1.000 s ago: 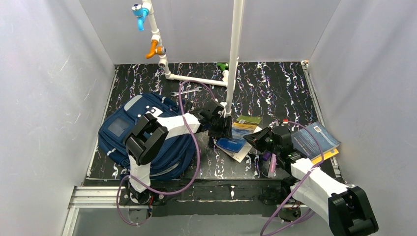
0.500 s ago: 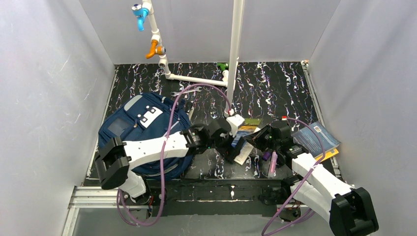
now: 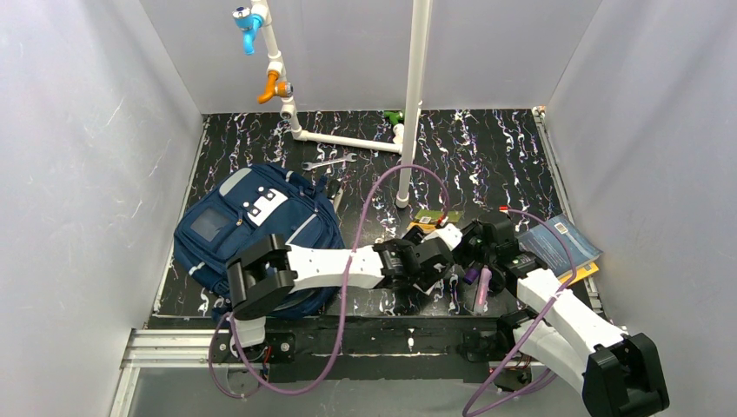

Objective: Pack the student bag
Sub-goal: Pick up the book from the center of the board.

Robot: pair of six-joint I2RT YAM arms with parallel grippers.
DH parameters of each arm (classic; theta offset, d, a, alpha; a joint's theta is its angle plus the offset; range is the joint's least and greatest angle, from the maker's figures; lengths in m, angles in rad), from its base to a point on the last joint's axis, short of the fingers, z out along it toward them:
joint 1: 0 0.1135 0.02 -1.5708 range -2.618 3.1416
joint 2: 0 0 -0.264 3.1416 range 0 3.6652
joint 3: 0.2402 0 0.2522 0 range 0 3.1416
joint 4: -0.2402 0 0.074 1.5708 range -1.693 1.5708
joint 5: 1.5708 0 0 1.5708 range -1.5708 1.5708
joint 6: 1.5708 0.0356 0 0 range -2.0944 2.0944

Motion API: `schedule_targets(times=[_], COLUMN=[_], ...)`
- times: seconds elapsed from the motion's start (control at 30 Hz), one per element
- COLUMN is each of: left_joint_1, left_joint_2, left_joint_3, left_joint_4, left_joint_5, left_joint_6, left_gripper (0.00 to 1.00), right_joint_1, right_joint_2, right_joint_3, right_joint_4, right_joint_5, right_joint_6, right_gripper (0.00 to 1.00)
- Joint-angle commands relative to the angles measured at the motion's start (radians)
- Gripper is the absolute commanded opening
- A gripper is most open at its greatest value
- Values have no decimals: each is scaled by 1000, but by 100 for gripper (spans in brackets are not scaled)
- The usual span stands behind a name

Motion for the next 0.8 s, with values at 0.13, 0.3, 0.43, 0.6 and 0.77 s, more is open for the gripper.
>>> schedule_targets(times=[0.13, 0.3, 0.43, 0.6, 0.77], left_joint_1=[-4, 1, 18, 38, 62], left_joint_2=[72, 48, -3, -102, -182], left_joint_3=[92, 96, 97, 84, 114], left_joint_4=[-144, -184, -250, -298, -359], left_joint_5=[-206, -184, -178, -158, -117], left_joint_6=[-79, -84, -116, -128, -113], left_gripper=[37, 10, 0, 0, 0], right_joint_1=[2, -9, -34, -53, -92], right_joint_2=[-49, -64, -88, -137, -143], right_joint_3=[69, 137, 252, 282, 217], right_joint_4=[-38, -155, -336, -438, -385], right_joint_5=[9, 63, 122, 141, 65], right_joint_6=[40, -193, -434, -490, -491], right_gripper=[12, 69, 97, 98, 98])
